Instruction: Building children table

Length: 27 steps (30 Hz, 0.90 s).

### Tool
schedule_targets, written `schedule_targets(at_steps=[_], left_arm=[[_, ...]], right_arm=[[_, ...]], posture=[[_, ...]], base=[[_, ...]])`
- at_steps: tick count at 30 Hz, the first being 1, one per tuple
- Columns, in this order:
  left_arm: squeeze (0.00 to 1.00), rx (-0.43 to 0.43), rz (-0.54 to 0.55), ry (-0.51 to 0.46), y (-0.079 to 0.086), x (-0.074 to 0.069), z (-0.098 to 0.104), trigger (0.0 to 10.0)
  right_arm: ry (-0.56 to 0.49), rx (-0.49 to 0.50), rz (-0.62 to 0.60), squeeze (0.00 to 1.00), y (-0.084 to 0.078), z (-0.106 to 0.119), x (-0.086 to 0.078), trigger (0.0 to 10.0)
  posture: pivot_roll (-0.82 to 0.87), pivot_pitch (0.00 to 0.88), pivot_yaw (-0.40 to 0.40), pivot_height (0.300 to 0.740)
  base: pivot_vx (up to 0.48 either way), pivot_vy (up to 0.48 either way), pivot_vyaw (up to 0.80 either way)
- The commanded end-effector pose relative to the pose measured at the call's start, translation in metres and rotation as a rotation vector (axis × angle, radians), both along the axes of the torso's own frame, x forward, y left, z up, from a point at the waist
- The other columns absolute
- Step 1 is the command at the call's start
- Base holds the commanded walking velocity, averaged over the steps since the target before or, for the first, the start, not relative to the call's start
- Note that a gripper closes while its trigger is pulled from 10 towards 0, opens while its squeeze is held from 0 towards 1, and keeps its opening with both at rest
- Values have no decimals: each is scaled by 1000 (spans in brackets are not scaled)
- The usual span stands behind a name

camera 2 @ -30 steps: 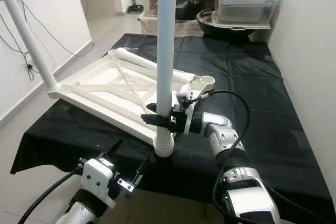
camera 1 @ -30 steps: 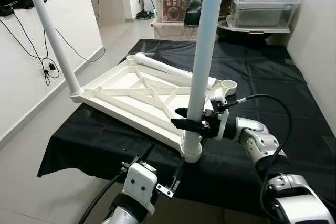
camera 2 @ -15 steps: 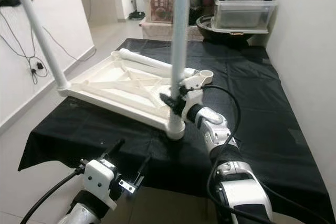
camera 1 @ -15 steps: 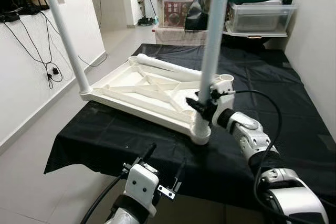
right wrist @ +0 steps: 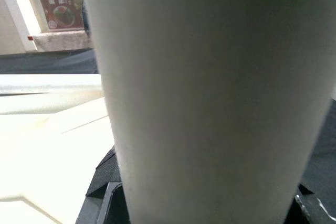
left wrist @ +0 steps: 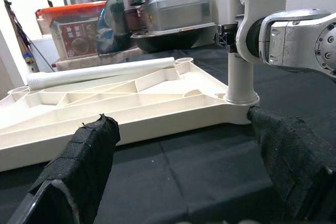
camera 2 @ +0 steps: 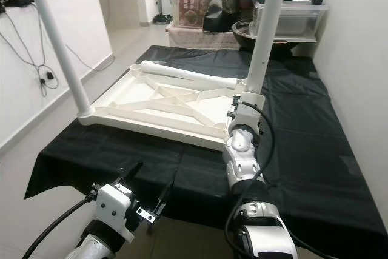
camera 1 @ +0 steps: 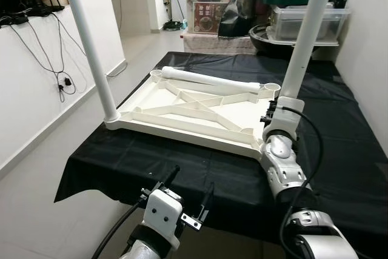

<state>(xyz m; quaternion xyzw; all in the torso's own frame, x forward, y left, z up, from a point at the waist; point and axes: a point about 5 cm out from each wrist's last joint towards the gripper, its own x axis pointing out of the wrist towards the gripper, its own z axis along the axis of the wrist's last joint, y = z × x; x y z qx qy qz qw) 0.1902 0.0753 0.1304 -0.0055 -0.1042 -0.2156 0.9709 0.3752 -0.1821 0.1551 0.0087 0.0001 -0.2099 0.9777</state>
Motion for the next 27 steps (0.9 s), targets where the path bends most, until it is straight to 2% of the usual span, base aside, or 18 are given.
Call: schedule_targets(at_steps=[1,2,3,5,6,7,9,12,14,15,16,18,20,21,22,24,26,27], left_arm=[[0,5,2,7,1,0,0,10000],[0,4,1,7,1,0,0,10000],[0,3,1,8,1,0,0,10000],[0,3,1,9,0,1,0,10000],[0,3,1,9,1,1,0,10000],[0,3,1,10,1,1,0,10000],[0,4,0,12,2,1,-1,10000],[0,8,0,11,2,1,-1,10000],[0,9,1,10,2,1,-1,10000],[0,8,2,10,2,1,-1,10000],[0,8,3,11,2,1,-1,10000],[0,7,3,12,2,1,-2,10000],[0,6,3,12,1,1,-2,10000],[0,5,3,12,1,1,-2,10000],[0,4,2,12,1,1,-2,10000],[0,4,2,12,1,1,-2,10000],[0,3,3,11,1,1,-1,10000],[0,3,3,11,1,1,-1,10000]], right_arm=[[90,71,1,0,2,-22,-3,10000],[58,65,31,976,5,-18,-2,10000],[37,62,66,1000,7,-14,0,10000],[25,60,90,1000,9,-12,1,10000],[18,56,96,816,8,-9,2,10000],[11,66,102,0,7,-8,3,10000],[-10,91,126,0,4,-4,5,10000],[-68,212,220,0,0,3,9,10000],[-74,233,229,0,0,3,9,10000],[-71,283,299,0,1,3,11,10000],[-76,345,423,0,3,4,13,10000],[-82,361,471,0,3,4,14,10000],[-97,369,622,0,7,8,13,10000],[-95,365,726,0,9,10,11,10000],[-80,335,925,0,14,11,5,10000],[-80,335,925,0,14,11,5,10000],[-55,310,1114,0,19,13,-3,10000],[-55,310,1114,0,19,13,-3,10000]], posture=[[7,0,23,740],[5,0,21,740],[5,0,21,740],[5,0,21,740],[13,0,19,740],[18,0,24,740],[26,0,21,740],[26,0,21,740],[26,0,21,740],[31,0,17,740],[28,0,17,740],[28,0,17,740],[28,0,17,740],[29,0,18,740],[29,0,18,740],[29,0,18,740],[29,0,18,740],[29,0,18,740]], base=[[0,0,0],[0,0,0],[0,0,0],[0,0,0],[0,0,0],[0,0,0],[0,0,0],[0,0,0],[0,0,0],[0,0,0],[0,0,0],[0,0,0],[0,0,0],[0,0,0],[0,0,0],[0,0,0],[0,0,0],[0,0,0]])
